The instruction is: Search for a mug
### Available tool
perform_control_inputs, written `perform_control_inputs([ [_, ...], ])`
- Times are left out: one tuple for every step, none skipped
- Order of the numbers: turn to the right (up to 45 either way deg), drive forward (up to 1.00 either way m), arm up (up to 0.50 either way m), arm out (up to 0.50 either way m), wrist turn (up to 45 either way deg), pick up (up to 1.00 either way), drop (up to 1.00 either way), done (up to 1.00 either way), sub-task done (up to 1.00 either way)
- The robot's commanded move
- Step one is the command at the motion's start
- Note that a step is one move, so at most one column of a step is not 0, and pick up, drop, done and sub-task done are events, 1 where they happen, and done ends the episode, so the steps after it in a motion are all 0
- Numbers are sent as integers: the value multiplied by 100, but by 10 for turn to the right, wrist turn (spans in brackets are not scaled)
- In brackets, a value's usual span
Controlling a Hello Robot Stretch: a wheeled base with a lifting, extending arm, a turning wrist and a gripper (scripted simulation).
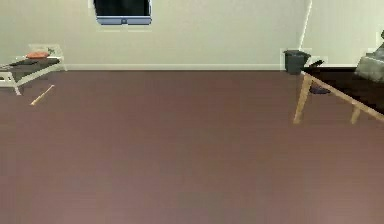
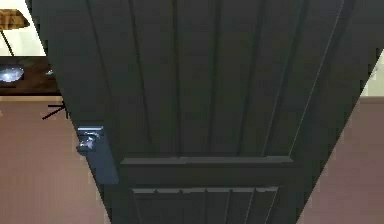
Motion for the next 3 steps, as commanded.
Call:
perform_control_inputs([
  [0, 40, 0, 0, 0, 0, 0, 0, 0],
  [450, 0, 0, 0, 0, 0, 0, 0, 0],
  [90, 0, 0, 0, 0, 0, 0, 0, 0],
])
